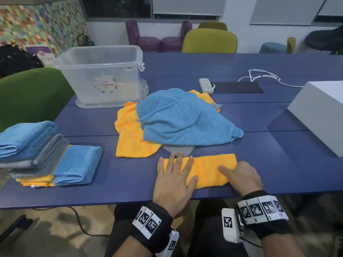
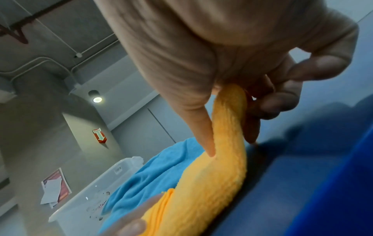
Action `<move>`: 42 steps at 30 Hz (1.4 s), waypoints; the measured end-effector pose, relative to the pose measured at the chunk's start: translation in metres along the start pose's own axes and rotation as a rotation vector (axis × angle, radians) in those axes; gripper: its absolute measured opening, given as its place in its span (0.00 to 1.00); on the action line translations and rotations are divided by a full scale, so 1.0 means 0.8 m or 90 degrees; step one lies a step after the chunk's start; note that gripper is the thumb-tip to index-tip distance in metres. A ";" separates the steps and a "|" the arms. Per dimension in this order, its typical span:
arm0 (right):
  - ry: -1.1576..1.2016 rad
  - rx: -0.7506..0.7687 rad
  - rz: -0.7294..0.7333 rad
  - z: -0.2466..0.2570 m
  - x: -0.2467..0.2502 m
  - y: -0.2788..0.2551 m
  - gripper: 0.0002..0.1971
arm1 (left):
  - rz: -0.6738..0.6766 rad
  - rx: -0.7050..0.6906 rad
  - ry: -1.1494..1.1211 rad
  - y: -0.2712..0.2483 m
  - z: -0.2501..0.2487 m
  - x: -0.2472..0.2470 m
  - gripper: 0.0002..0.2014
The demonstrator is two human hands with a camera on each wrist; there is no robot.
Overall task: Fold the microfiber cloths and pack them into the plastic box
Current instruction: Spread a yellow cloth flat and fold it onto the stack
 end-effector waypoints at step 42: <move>-0.084 0.548 0.141 0.148 -0.140 -0.120 0.23 | 0.067 0.363 -0.559 -0.038 0.125 0.013 0.19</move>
Point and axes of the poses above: each hand's wrist, its own y-axis towards the middle knuckle, its own x-axis out of the back of the hand, z = x × y, the point moved 10 cm from there along y, towards the middle knuckle, and after that the axes turned 10 degrees about y, right-handed, at the moved point
